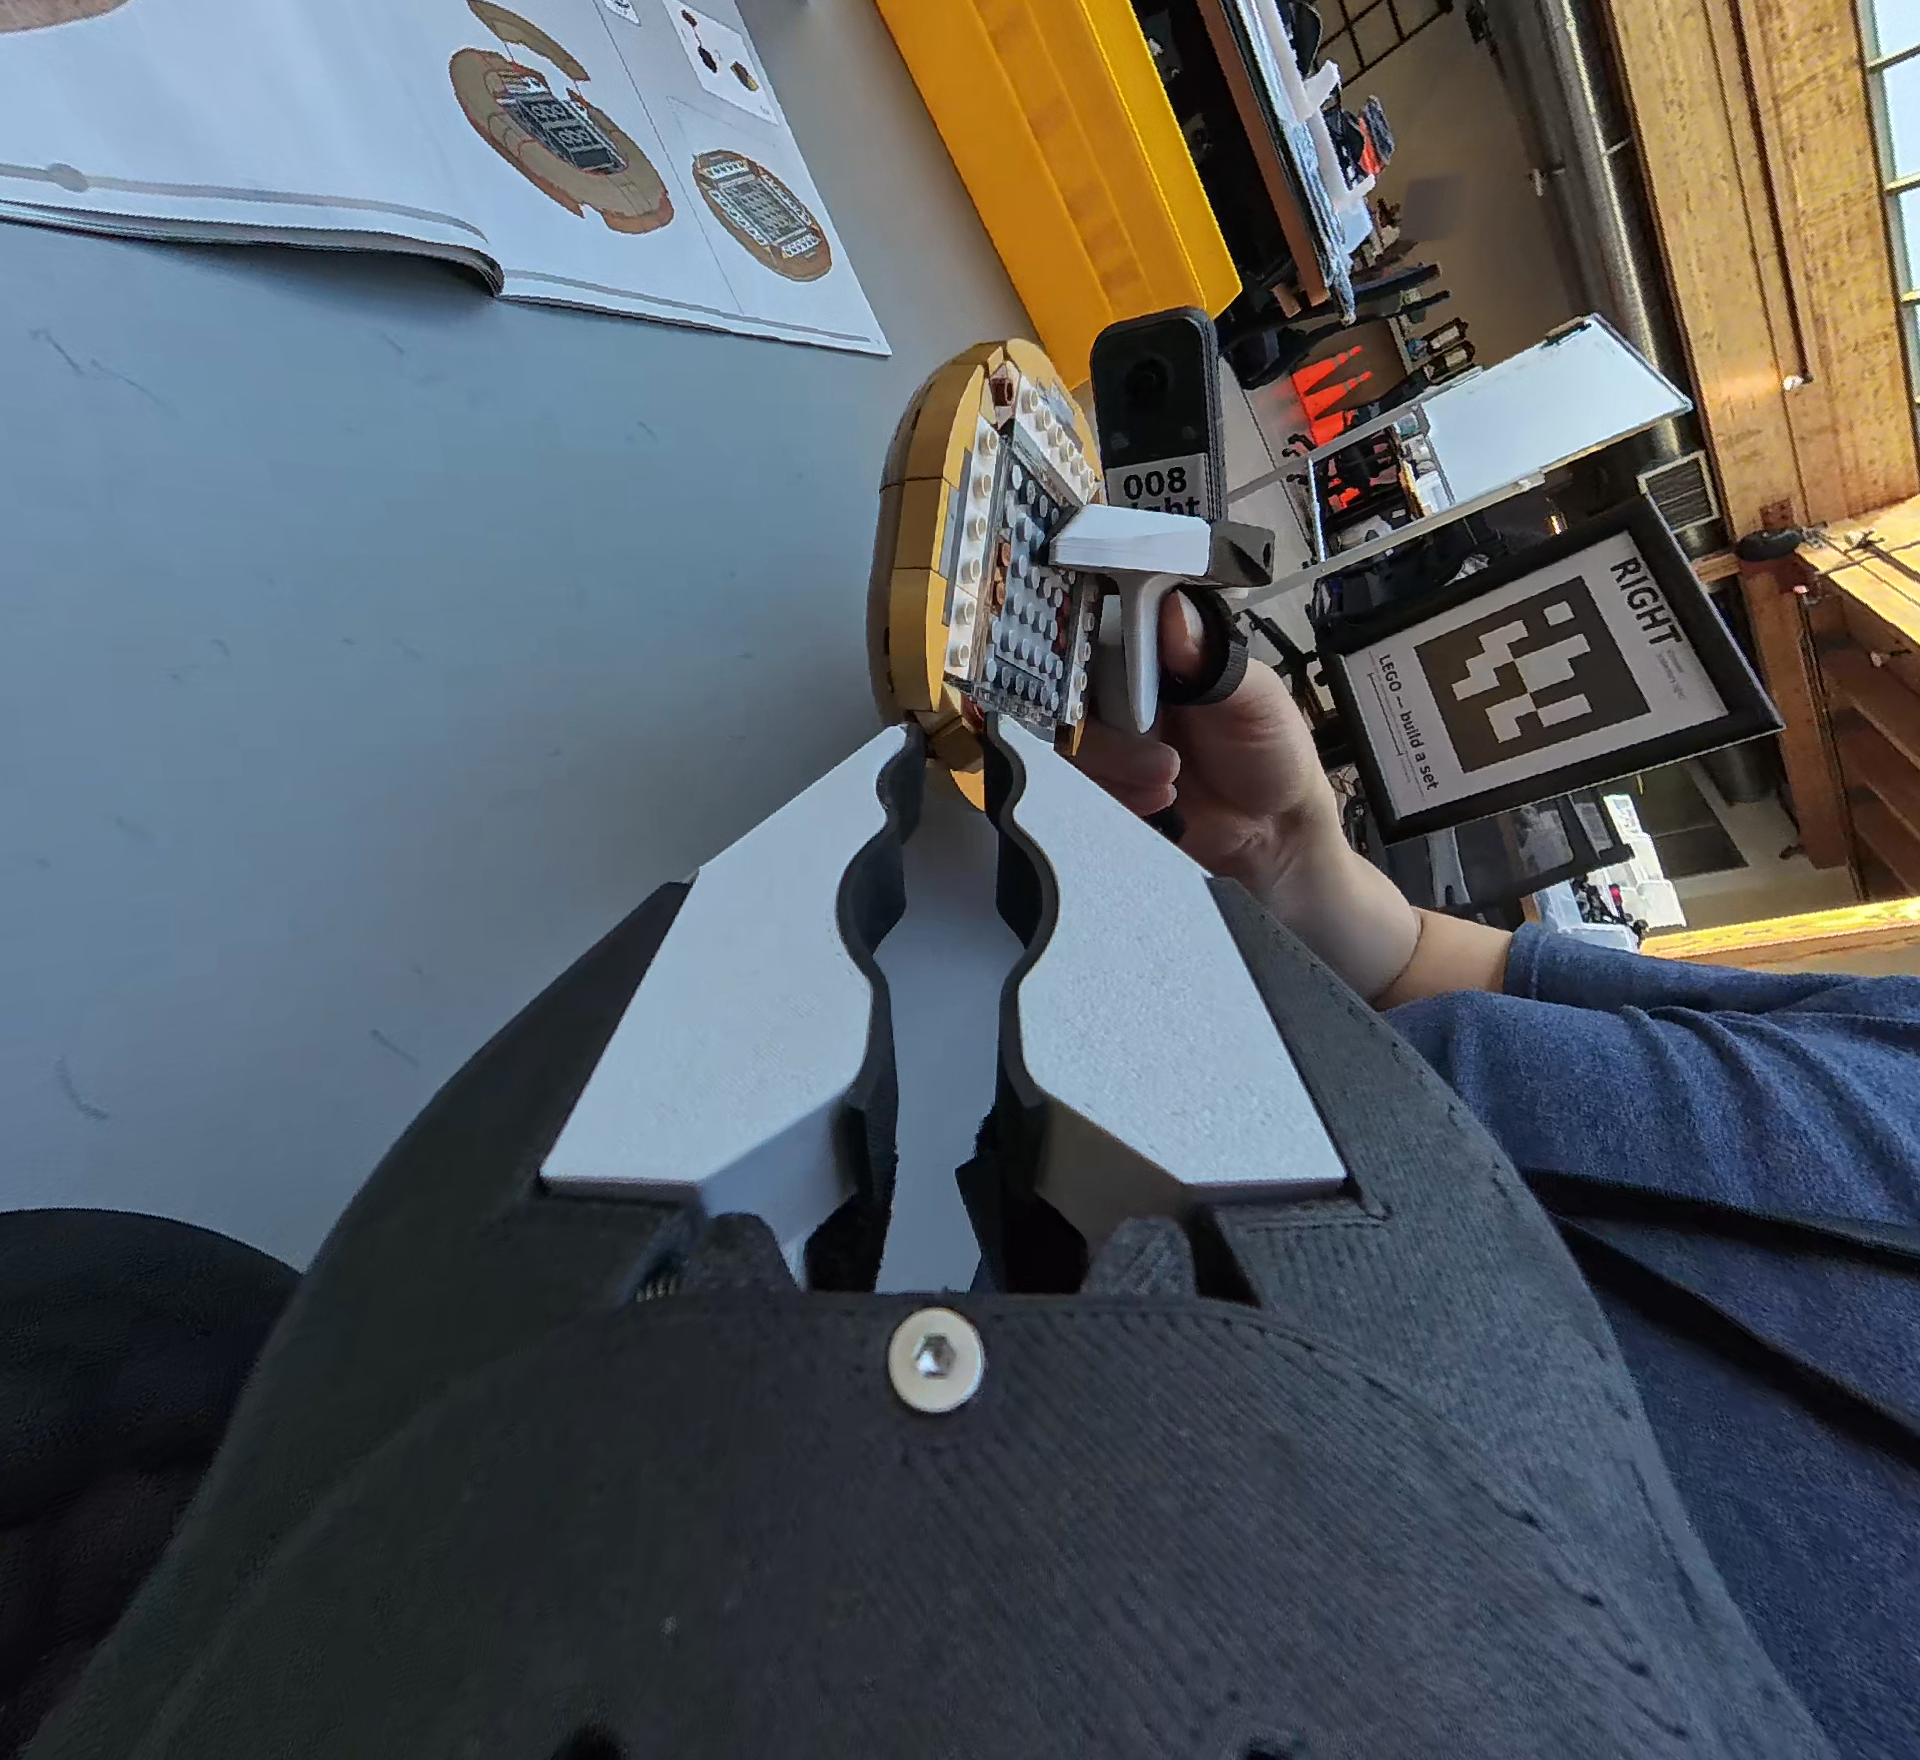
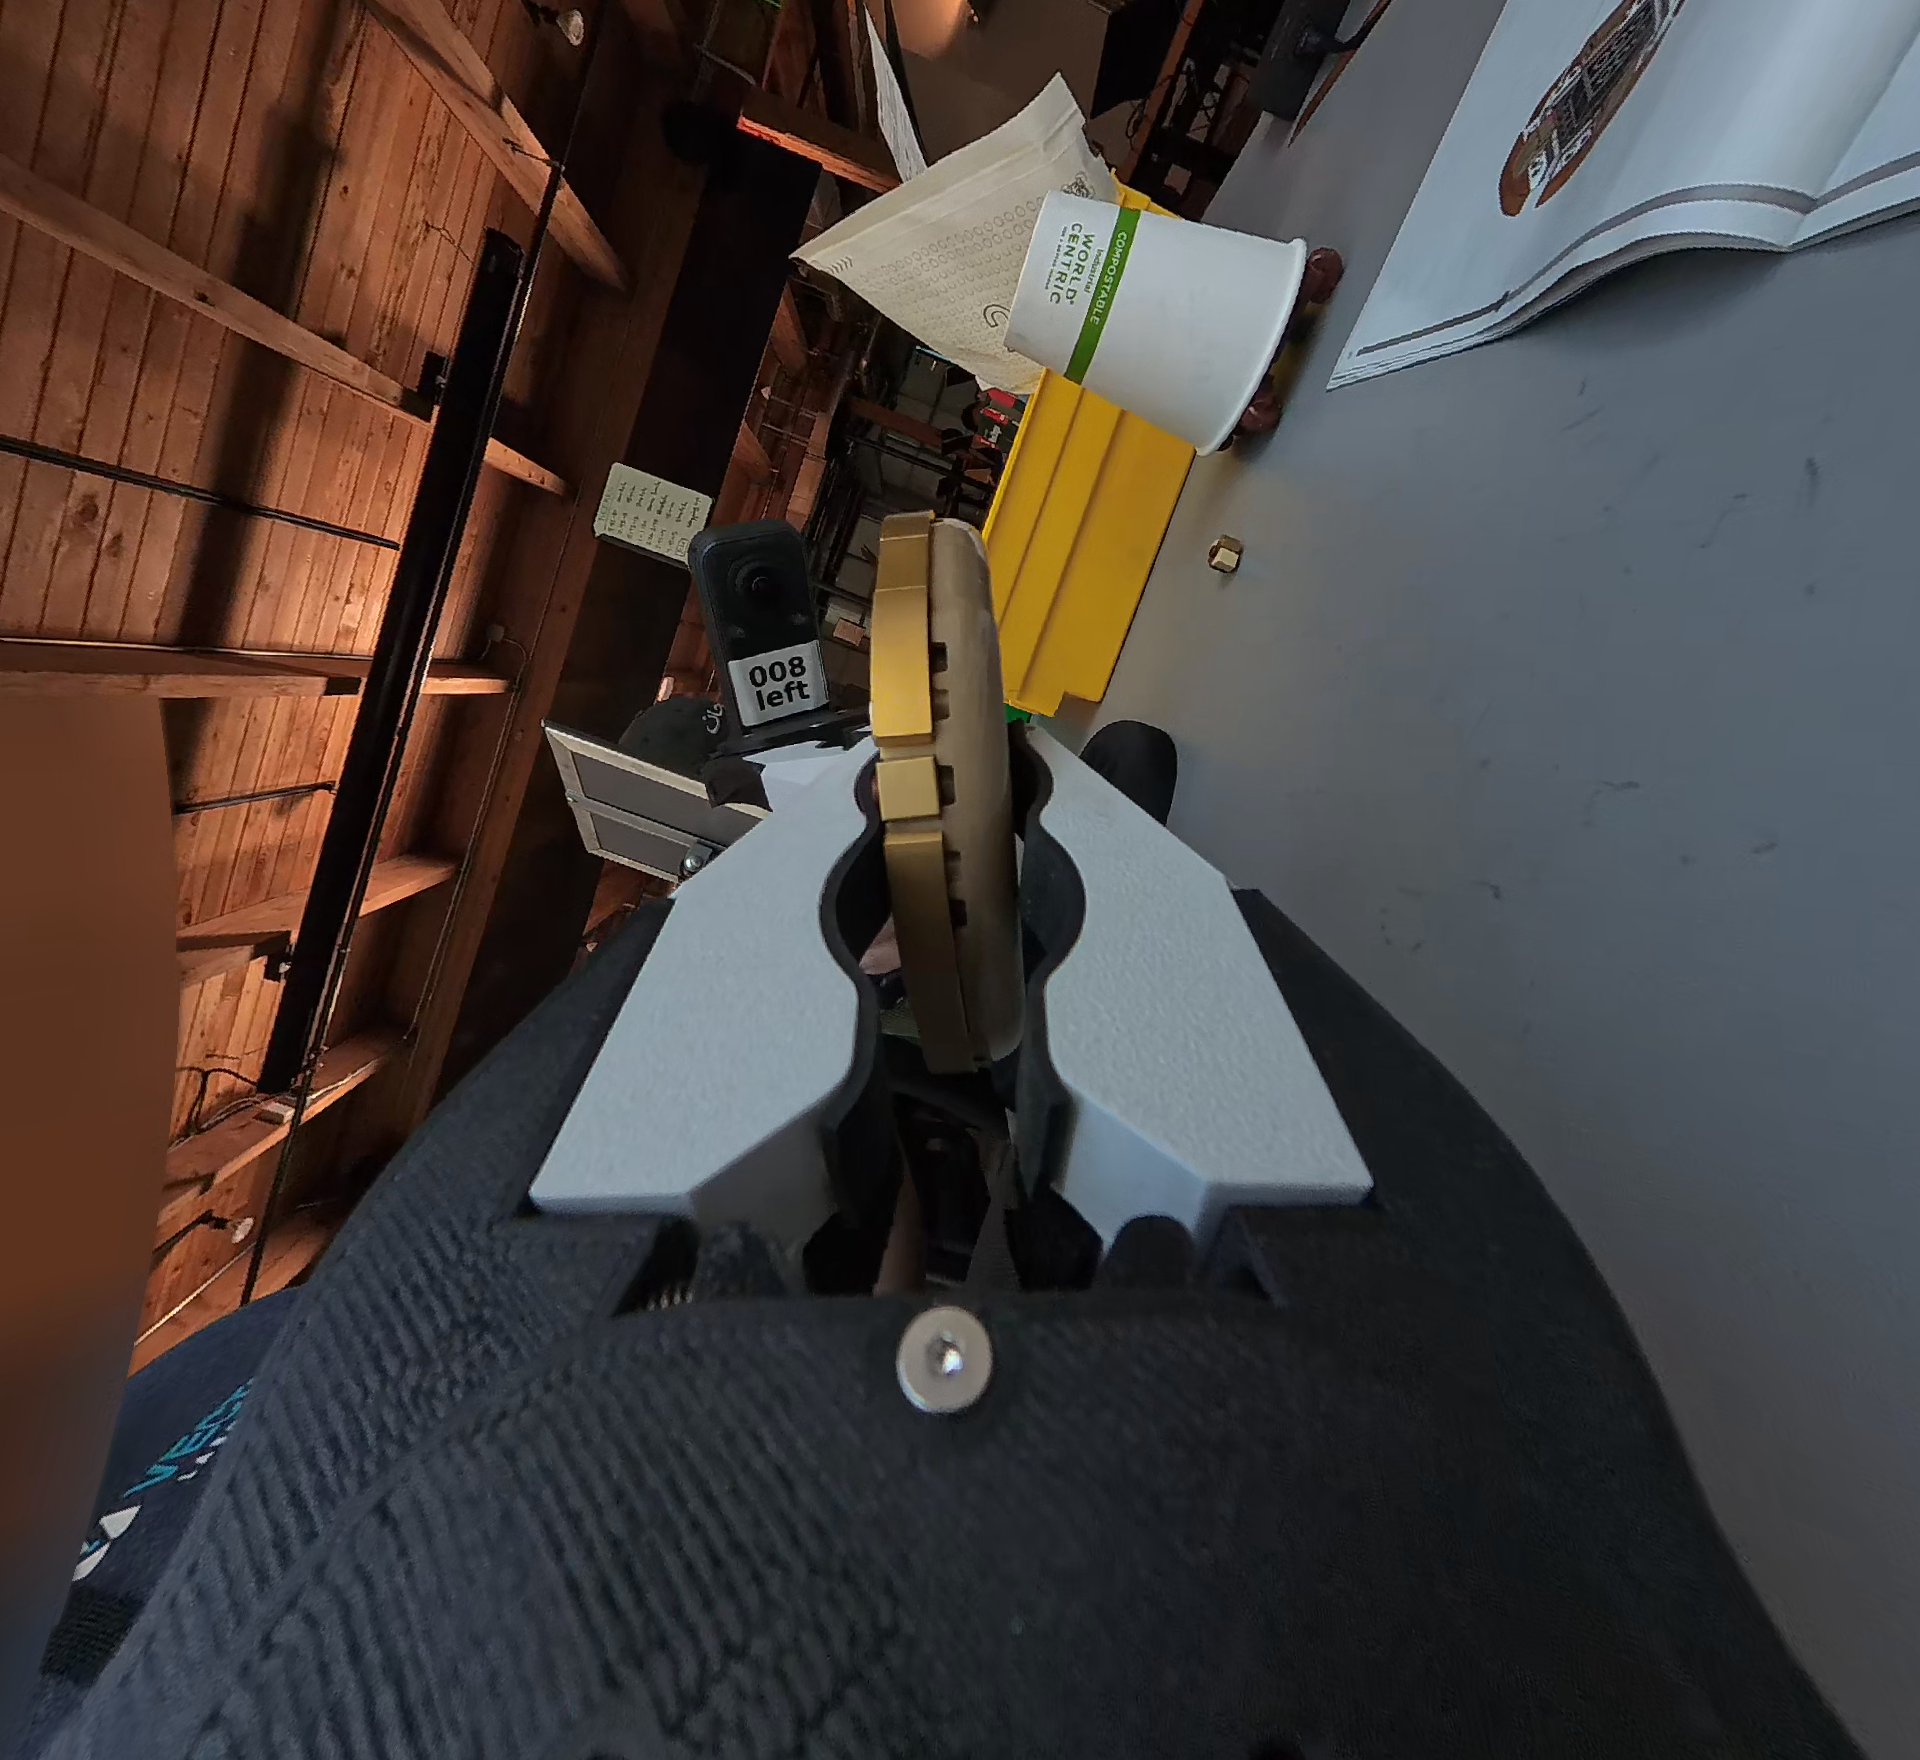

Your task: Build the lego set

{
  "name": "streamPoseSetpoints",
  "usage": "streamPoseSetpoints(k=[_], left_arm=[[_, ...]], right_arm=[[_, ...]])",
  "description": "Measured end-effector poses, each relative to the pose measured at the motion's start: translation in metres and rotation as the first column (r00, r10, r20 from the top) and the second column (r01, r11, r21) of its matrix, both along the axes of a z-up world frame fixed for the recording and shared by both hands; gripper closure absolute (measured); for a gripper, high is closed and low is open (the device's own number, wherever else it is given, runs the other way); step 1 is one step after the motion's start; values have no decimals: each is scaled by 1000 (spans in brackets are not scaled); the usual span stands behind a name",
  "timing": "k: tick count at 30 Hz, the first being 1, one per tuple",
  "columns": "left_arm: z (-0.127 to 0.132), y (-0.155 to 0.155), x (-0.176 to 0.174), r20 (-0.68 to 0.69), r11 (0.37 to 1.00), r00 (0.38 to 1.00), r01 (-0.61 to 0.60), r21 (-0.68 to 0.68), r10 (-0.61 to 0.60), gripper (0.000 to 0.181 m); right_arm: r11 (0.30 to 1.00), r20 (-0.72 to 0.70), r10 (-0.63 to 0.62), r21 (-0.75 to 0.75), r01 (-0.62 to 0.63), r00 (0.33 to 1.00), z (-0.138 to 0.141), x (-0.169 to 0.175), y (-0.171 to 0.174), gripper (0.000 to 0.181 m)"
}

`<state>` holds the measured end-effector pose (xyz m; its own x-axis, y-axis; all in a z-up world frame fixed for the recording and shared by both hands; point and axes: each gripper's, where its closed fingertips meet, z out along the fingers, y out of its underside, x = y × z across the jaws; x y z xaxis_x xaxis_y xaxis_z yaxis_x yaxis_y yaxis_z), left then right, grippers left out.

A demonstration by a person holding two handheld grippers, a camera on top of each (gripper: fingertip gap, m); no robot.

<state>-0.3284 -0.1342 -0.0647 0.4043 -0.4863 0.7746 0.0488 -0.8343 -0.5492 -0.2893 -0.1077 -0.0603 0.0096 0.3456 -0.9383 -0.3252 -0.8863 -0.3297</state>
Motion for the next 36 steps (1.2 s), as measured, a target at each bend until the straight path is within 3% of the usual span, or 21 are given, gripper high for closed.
streamPoseSetpoints(k=[8,20,24,30,36], left_arm=[[15,1,2,68,994,998,-19,106,12,174],[14,6,2,-33,957,995,-81,279,94,174],[10,6,1,-23,961,995,-89,261,99,173],[14,7,-3,2,957,992,-126,262,130,163],[17,8,-4,60,961,989,-143,236,132,141]], right_arm=[[999,-84,8,-35,-11,996,7,2,0,163],[998,-123,-30,-65,22,992,8,3,3,163],[998,-114,-28,-60,21,993,7,3,2,163],[998,-147,-30,-60,21,989,11,6,3,163],[999,-155,-9,-50,1,988,14,2,-1,163]])
